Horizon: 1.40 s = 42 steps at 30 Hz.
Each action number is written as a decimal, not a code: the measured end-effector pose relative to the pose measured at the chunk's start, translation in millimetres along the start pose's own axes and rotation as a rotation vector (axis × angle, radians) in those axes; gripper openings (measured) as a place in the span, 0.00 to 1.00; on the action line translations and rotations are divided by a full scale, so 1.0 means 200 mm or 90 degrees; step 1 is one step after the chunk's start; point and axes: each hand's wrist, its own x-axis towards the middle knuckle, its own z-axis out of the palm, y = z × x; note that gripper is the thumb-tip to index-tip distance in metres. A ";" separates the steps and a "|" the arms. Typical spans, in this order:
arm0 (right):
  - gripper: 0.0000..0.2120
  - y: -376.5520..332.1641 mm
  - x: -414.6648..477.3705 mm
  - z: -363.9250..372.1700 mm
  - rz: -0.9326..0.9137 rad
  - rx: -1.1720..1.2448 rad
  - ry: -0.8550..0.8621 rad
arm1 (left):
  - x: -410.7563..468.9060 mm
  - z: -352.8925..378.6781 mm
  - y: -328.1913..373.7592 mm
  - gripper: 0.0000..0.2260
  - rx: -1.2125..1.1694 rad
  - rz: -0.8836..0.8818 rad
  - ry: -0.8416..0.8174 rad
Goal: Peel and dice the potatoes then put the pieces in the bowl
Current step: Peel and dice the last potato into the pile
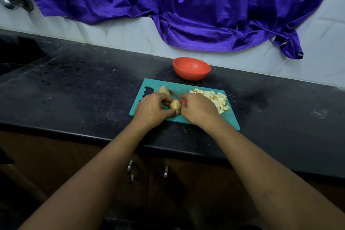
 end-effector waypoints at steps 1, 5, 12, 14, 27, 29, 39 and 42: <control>0.15 0.01 0.00 0.00 0.007 0.014 0.006 | 0.00 0.00 0.00 0.18 -0.004 -0.005 0.001; 0.19 0.04 -0.04 -0.04 0.020 0.069 0.045 | 0.00 0.00 0.02 0.18 -0.022 -0.031 0.000; 0.20 0.08 -0.16 -0.01 0.042 0.042 0.062 | 0.01 0.00 0.02 0.22 -0.036 -0.026 -0.007; 0.19 0.07 -0.18 0.02 0.042 0.035 0.057 | 0.01 -0.01 0.01 0.23 -0.059 -0.024 -0.008; 0.16 0.05 -0.17 0.03 0.021 0.021 0.023 | 0.00 -0.01 0.02 0.22 -0.053 -0.010 -0.042; 0.16 0.05 -0.17 0.00 0.033 0.049 0.019 | 0.01 -0.02 0.03 0.23 -0.018 0.010 -0.046; 0.17 0.02 -0.08 -0.22 0.050 0.077 -0.028 | 0.00 -0.01 0.04 0.19 0.006 0.002 -0.012; 0.14 -0.01 -0.03 -0.27 0.056 0.073 -0.080 | 0.00 -0.01 0.05 0.18 0.007 0.000 -0.005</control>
